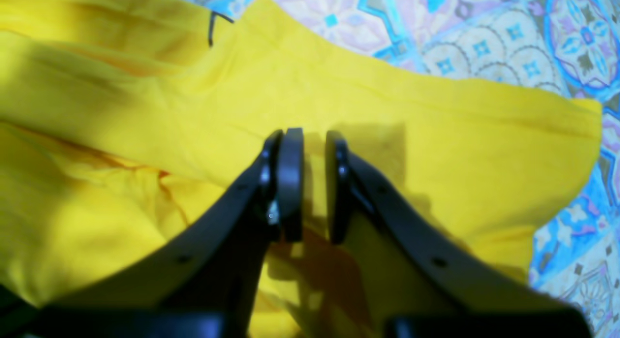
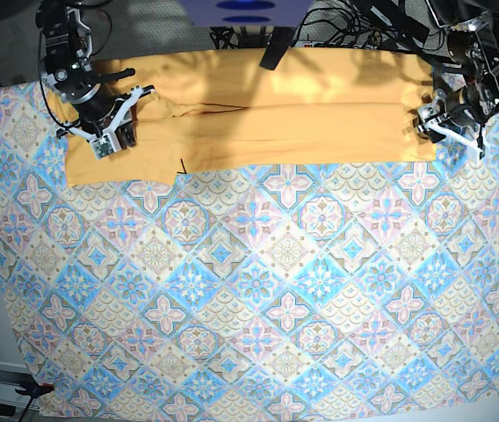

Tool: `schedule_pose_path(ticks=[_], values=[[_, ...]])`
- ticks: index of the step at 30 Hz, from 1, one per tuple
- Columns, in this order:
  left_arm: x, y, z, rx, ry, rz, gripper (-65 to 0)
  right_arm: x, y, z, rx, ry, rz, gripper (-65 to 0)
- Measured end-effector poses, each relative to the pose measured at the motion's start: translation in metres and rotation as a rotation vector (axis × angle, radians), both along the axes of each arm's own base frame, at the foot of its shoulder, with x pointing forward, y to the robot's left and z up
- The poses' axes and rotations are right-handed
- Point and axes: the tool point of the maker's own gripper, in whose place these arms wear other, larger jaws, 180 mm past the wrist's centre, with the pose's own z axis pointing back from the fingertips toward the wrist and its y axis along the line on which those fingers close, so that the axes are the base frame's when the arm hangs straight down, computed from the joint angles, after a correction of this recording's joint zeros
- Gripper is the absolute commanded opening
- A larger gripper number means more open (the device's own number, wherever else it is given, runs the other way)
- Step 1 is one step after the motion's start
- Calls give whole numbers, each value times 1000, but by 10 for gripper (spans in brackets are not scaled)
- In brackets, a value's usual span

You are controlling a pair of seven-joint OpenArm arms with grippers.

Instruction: Fold the T-shirt properly

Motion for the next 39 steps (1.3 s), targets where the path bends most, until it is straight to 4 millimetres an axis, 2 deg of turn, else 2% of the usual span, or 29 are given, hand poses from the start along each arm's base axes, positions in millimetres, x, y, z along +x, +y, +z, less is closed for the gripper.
schedule_pose_path(ticks=[7, 13, 16, 21, 24, 27, 31, 34, 39], values=[[6, -12, -5, 34, -5, -68, -272, 1, -2, 0, -2, -2, -4, -568], [-1, -20, -9, 28, -9, -86, -456, 0, -1, 0, -2, -1, -3, -568], [-4, -24, -9, -5, -22, -74, -510, 0, -1, 0, -1, -2, -3, -568], [-5, -25, -8, -7, -22, -78, -513, 1, -1, 0, -2, -2, -3, -568], [-12, -43, -1, -40, -1, -130, -514, 0, -1, 0, -1, -1, -3, -568], [-10, -65, 12, -61, -32, -183, -514, 1, -1, 0, -1, -2, -3, -568], [11, -58, 37, -9, -123, -201, -514, 0, -2, 0, -2, -2, -4, -568], [15, -60, 49, 11, -153, -221, -514, 1, 0, 1, 3, -7, -2, -568], [21, -92, 66, -74, -228, -232, -514, 2, -3, 1, -3, -8, -9, -568]])
